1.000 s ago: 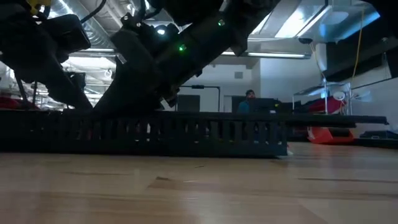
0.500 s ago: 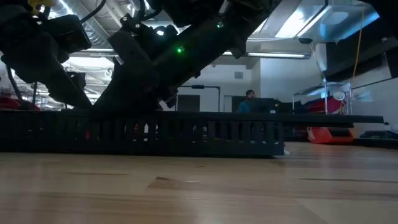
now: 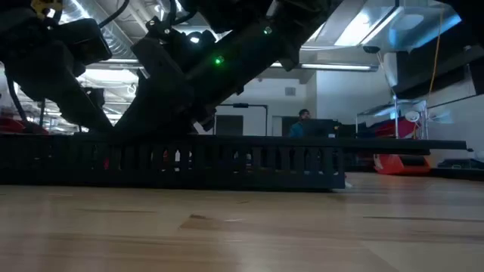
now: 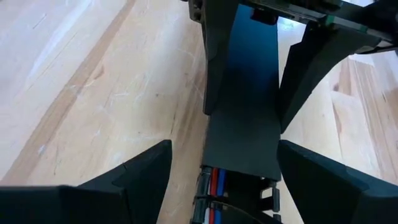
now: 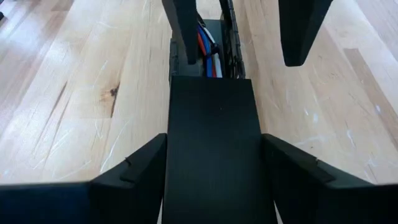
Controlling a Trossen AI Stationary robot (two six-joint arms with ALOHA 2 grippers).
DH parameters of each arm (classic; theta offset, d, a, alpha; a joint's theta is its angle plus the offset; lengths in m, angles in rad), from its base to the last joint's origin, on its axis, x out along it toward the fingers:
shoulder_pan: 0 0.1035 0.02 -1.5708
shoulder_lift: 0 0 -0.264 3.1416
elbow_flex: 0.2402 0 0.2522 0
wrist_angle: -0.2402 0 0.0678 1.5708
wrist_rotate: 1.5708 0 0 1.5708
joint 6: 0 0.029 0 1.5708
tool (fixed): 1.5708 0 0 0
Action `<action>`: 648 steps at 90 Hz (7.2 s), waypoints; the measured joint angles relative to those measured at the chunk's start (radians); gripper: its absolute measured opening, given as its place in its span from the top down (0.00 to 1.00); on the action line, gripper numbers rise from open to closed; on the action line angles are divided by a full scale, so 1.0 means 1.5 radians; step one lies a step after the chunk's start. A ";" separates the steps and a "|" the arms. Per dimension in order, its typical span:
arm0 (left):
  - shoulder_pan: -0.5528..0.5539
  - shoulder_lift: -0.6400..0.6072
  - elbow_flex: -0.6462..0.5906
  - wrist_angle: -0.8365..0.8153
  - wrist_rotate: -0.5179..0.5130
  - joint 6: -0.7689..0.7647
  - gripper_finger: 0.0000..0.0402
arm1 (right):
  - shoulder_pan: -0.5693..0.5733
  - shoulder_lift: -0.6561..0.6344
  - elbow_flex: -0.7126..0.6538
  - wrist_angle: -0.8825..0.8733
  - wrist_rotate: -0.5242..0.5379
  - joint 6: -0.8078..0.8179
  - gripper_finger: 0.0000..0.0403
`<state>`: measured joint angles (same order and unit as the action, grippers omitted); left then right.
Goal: Ziptie cables
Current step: Close the cable duct
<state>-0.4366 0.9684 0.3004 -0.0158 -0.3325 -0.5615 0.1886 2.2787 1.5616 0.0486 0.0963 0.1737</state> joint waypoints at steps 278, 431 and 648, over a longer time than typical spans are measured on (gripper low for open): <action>0.000 0.000 0.000 -0.002 -0.001 -0.008 0.30 | -0.019 -0.003 0.246 -0.315 0.023 -0.068 0.24; 0.000 0.001 0.000 -0.002 -0.008 -0.005 0.30 | -0.035 -0.004 0.246 -0.349 -0.058 -0.052 1.00; -0.111 -0.064 0.185 -0.681 0.010 -0.268 0.30 | -0.001 0.027 0.131 -0.248 -0.084 -0.014 1.00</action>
<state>-0.6026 0.8724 0.5782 -1.0370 -0.3175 -0.9631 0.1875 2.3192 1.7576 -0.3233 -0.0292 0.1520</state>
